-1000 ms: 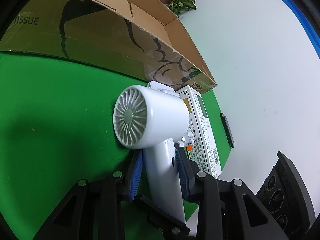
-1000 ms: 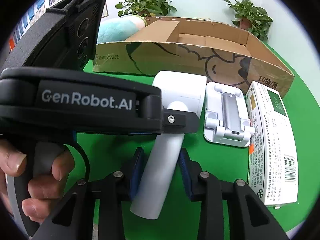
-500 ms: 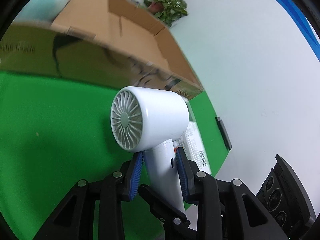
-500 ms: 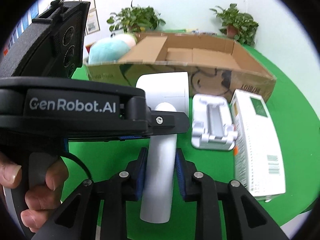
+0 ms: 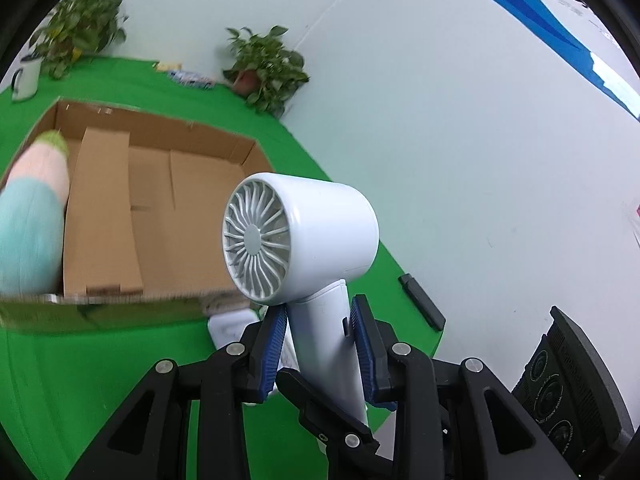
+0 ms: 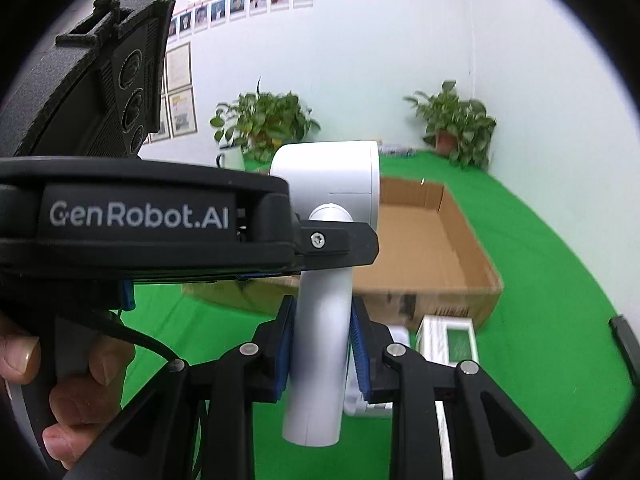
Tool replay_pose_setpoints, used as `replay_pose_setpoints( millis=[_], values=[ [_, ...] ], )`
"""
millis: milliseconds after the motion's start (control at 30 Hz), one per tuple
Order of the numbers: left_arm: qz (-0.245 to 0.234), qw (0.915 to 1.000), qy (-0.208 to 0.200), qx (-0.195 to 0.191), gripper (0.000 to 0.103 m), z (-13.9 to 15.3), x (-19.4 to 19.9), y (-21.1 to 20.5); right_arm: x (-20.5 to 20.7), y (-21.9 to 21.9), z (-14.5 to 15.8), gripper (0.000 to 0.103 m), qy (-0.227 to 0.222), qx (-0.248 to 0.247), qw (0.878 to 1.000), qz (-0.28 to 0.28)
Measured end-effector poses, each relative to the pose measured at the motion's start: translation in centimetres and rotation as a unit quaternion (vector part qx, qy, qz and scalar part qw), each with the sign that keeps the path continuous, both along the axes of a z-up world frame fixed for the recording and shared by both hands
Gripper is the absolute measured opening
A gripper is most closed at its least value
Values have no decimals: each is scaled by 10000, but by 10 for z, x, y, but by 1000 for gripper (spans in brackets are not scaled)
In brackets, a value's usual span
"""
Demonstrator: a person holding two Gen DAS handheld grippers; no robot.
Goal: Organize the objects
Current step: 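Lift the hair dryer with both tools and carry it over the open box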
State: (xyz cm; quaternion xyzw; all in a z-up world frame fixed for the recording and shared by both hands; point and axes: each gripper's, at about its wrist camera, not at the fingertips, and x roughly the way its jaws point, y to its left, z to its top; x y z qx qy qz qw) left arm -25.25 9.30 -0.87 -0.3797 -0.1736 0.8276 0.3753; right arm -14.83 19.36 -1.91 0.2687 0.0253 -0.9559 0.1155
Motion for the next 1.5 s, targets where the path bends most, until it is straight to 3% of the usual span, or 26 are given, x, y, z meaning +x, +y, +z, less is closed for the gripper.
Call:
replay_pose_setpoints(
  millis=[67,133,267,467,600,867,1167,1500],
  values=[
    [-53,9999,151,-57,30,17,-14,6,-5,0,11,25,117,-32,9999,-30],
    [-95,9996,239,-74,30,48,-1,-6,-11,0,20,25,204,-42,9998,-69],
    [-137,9992,358,-145,30,78,-24,4,-31,0,39,25,305,-92,9994,-120],
    [-199,9991,357,-146,30,101,-67,7,-57,-6,56,25,266,-69,9995,-146],
    [-191,9994,262,-143,30,100,-87,7,-67,-6,58,25,197,-86,9997,-152],
    [-165,9997,-54,-144,30,64,-143,8,-106,-18,48,25,-163,-50,9998,-133],
    [-115,9979,-545,-338,30,-4,-196,4,-156,-12,5,25,-690,-209,9974,-81],
    [1,9869,-1424,-756,30,-88,-242,10,-187,-5,-55,25,-1568,-587,9859,70]
  ],
)
